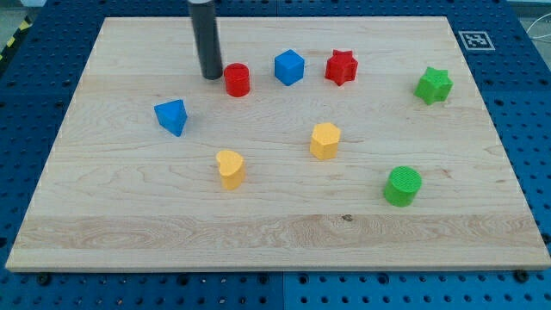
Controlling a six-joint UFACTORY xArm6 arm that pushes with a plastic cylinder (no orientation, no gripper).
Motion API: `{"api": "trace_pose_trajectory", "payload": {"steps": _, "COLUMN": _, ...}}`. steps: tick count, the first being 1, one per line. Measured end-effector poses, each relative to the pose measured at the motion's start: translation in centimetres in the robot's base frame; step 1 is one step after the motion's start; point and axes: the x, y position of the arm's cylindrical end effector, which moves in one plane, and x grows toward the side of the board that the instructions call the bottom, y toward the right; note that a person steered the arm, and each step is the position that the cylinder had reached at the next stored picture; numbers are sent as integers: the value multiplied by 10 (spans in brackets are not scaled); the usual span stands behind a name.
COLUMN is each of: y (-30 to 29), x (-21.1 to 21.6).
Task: Move the blue triangle slightly right
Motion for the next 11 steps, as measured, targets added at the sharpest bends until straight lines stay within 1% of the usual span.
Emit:
{"api": "trace_pose_trajectory", "payload": {"steps": 1, "y": -46, "x": 20}}
{"api": "trace_pose_trajectory", "payload": {"steps": 2, "y": -82, "x": 55}}
{"api": "trace_pose_trajectory", "payload": {"steps": 3, "y": -92, "x": 96}}
{"api": "trace_pose_trajectory", "payload": {"steps": 4, "y": -92, "x": 117}}
{"api": "trace_pose_trajectory", "payload": {"steps": 6, "y": -76, "x": 116}}
{"api": "trace_pose_trajectory", "payload": {"steps": 7, "y": -60, "x": 105}}
{"api": "trace_pose_trajectory", "payload": {"steps": 8, "y": -42, "x": 79}}
{"api": "trace_pose_trajectory", "payload": {"steps": 9, "y": -11, "x": 71}}
{"api": "trace_pose_trajectory", "payload": {"steps": 10, "y": 5, "x": 71}}
{"api": "trace_pose_trajectory", "payload": {"steps": 11, "y": 5, "x": 75}}
